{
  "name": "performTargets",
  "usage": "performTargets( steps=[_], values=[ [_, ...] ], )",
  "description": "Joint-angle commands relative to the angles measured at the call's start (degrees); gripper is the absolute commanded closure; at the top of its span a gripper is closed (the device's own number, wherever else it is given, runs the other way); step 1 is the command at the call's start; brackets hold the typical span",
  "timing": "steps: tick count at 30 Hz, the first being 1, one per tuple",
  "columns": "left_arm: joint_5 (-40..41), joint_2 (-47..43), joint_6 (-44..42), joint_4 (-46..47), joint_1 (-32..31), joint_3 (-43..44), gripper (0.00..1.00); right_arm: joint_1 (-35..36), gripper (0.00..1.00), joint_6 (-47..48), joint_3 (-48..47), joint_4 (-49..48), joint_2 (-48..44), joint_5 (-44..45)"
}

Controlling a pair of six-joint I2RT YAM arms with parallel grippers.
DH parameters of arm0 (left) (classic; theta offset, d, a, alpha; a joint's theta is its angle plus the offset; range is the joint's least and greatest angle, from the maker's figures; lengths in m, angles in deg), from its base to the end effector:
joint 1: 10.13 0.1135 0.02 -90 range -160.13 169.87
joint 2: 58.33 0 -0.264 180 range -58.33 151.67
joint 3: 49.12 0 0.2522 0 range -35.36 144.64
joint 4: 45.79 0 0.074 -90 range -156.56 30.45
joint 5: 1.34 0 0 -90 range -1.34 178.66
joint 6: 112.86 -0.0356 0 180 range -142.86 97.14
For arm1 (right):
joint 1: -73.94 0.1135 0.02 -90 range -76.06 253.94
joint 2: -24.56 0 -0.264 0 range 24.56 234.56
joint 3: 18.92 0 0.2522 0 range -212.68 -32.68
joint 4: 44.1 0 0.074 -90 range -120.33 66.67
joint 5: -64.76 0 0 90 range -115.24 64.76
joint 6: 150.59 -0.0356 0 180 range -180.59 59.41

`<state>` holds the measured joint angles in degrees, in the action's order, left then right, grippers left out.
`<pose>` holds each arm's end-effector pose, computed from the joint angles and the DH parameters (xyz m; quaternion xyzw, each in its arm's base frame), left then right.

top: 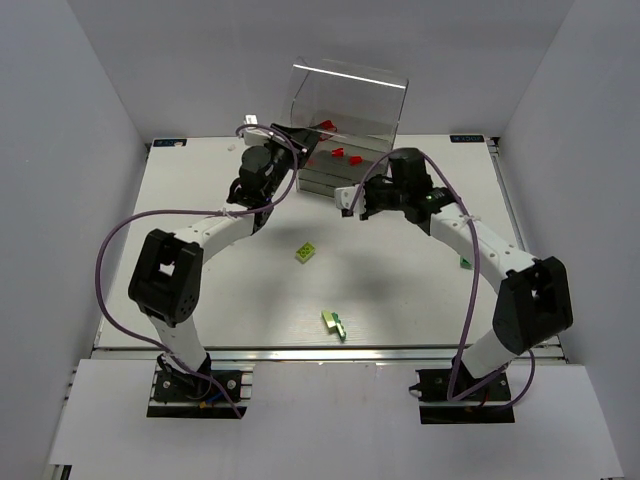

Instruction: Sort the legos into containers by color

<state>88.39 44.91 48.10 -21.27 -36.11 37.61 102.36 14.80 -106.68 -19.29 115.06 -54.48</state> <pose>0.3872 -0.1889 0.3141 -0.2493 0.6068 -0.5660 0.4993 0.3148 0.1901 0.3168 -0.7319 0.4075 -0.0019 0.5461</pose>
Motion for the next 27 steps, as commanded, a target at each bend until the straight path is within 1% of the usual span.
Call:
performTargets(
  steps=[1, 4, 6, 7, 9, 11, 12, 13, 14, 15, 16, 17, 18, 19, 20, 21, 22, 23, 24, 25, 26, 27],
  values=[
    [-1.49, -6.29, -0.12, -0.75, 0.40, -4.92, 0.48, -0.56, 1.00, 2.48, 4.11, 8.56, -5.50, -6.01],
    [-1.31, -8.58, 0.32, -2.50, 0.40, -7.75, 0.49, -0.65, 1.00, 0.64, 6.75, 8.55, -7.97, -6.62],
    [-1.13, -9.89, 0.67, -4.69, 0.40, -10.12, 0.49, -0.74, 1.00, -4.62, 7.20, 9.77, -9.37, -8.11],
    [-0.96, -10.34, 0.67, -5.40, 0.40, -10.82, 0.49, -0.91, 1.00, -4.64, 7.29, 9.78, -9.38, -8.47],
    [-0.61, -11.65, 0.76, -7.42, 0.40, -12.58, 0.49, -0.83, 0.97, -8.41, 7.81, 10.05, -10.16, -9.52],
    [-0.61, -12.27, 0.85, -11.98, 0.40, -13.20, 0.49, -0.92, 0.94, -12.44, 8.78, 8.83, -10.78, -9.53],
    [-0.61, -12.88, 0.85, -13.83, 0.40, -13.64, 0.50, -1.00, 0.90, -14.29, 8.96, 8.03, -10.96, -8.92],
    [-0.61, -13.24, 1.02, -17.76, 0.40, -13.90, 0.53, -1.00, 0.88, -16.40, 9.13, 7.24, -10.96, -8.56],
    [-0.52, -13.50, 1.28, -19.28, 0.40, -14.17, 0.57, -1.26, 0.83, -18.60, 8.87, 5.84, -10.78, -8.21],
    [-0.60, -13.59, 1.64, -20.08, 0.40, -15.56, 0.62, -1.27, 0.76, -23.32, 8.70, 5.48, -10.69, -7.69],
    [-0.69, -13.85, 2.34, -19.83, 0.40, -16.27, 0.70, -1.70, 0.71, -25.71, 8.26, 5.21, -10.52, -7.77],
    [-0.61, -13.68, 2.60, -18.87, 0.40, -17.15, 0.72, -2.14, 0.65, -28.17, 7.47, 5.04, -10.26, -7.68],
    [-0.61, -13.51, 2.87, -18.08, 0.40, -17.85, 0.75, -2.23, 0.56, -33.94, 6.94, 4.86, -10.08, -7.59],
    [-0.69, -12.11, 3.04, -17.02, 0.40, -17.77, 0.79, -2.93, 0.54, -36.43, 6.41, 4.95, -9.47, -8.20],
    [-1.13, -11.14, 3.13, -16.40, 0.40, -17.34, 0.81, -3.55, 0.53, -38.90, 5.19, 5.56, -9.03, -8.56],
    [-1.74, -9.91, 3.13, -15.96, 0.40, -16.90, 0.83, -4.42, 0.54, -43.62, 4.31, 6.08, -8.50, -9.17],
    [-3.40, -8.60, 3.22, -14.65, 0.40, -15.59, 0.86, -4.87, 0.58, -46.36, 3.34, 7.40, -6.93, -9.17],
    [-4.20, -5.54, 3.40, -13.77, 0.40, -14.71, 0.88, -5.48, 0.71, -49.09, 1.07, 8.37, -6.04, -9.61],
    [-4.91, -4.03, 3.66, -12.72, 0.40, -13.91, 0.88, -7.57, 0.97, -51.64, 0.00, 9.42, -4.90, -10.05],
    [-6.04, -2.53, 4.44, -10.36, 0.40, -12.43, 0.88, -8.46, 1.00, -56.28, -1.05, 11.61, -2.89, -11.88],
    [-6.49, 0.61, 4.80, -9.03, 0.40, -11.63, 0.87, -9.00, 1.00, -58.76, -1.84, 12.32, -1.74, -12.86],
    [-6.76, 2.12, 5.41, -7.97, -0.12, -10.84, 0.84, -11.70, 1.00, -60.35, -2.90, 13.20, -1.12, -15.65]
  ],
)
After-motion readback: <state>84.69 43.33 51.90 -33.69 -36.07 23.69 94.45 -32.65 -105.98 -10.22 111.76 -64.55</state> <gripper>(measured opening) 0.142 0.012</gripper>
